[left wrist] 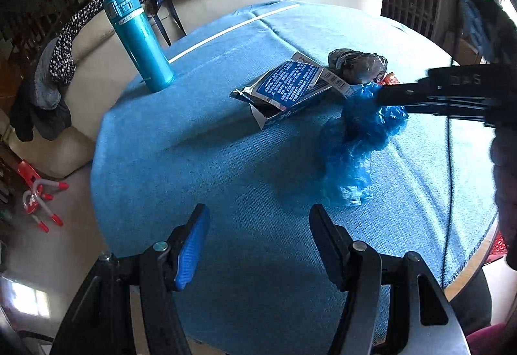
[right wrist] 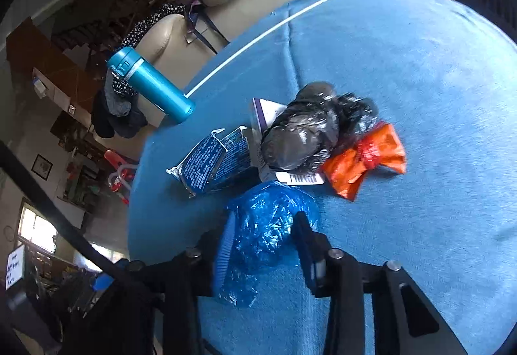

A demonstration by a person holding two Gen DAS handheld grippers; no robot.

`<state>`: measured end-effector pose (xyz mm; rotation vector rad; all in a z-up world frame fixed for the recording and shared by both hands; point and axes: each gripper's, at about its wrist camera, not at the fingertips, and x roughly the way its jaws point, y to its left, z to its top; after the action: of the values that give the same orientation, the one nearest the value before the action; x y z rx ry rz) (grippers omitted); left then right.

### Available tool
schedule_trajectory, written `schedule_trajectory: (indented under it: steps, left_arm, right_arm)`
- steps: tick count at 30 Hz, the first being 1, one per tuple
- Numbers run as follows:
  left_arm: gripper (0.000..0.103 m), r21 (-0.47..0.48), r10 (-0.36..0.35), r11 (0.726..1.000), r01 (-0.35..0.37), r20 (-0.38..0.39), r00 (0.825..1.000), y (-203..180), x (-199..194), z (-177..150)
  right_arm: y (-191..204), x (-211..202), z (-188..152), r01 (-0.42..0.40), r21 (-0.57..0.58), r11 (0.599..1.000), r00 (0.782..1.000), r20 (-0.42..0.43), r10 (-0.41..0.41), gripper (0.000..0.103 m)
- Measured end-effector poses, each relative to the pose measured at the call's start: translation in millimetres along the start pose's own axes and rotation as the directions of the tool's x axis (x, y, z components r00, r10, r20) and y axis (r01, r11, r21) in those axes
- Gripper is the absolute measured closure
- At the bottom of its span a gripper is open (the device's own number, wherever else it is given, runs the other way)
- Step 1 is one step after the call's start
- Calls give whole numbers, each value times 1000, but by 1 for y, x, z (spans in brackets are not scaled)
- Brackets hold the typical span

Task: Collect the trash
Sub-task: 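Bring both tools back over the table toward the blue bag, then grasp the blue plastic bag with the right tool while the left tool approaches the blue wrapper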

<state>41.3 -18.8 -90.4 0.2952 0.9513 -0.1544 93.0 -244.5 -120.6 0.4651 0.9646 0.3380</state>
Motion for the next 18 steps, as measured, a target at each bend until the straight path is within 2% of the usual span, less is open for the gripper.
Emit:
schedule_trajectory:
  steps: [8, 12, 14, 15, 18]
  left_arm:
    - [38, 34, 23, 999, -24, 9, 1000, -9, -1, 1]
    - [38, 38, 23, 999, -24, 13, 1000, -11, -3, 2]
    - [38, 37, 24, 999, -24, 14, 1000, -11, -3, 2]
    - [38, 37, 24, 999, -24, 14, 1000, -11, -3, 2]
    - [38, 33, 23, 999, -24, 14, 1000, -10, -4, 0]
  right_arm:
    - [-16, -36, -14, 18, 4, 1000, 1000, 6, -18, 75]
    - [-16, -46, -17, 13, 9, 1000, 1000, 4, -13, 71]
    - [-14, -47, -14, -2, 12, 1000, 1000, 1, 2, 56]
    - [-13, -48, -13, -5, 13, 1000, 1000, 2, 5, 31]
    - [-10, -51, -11, -16, 22, 1000, 999, 44, 15, 28]
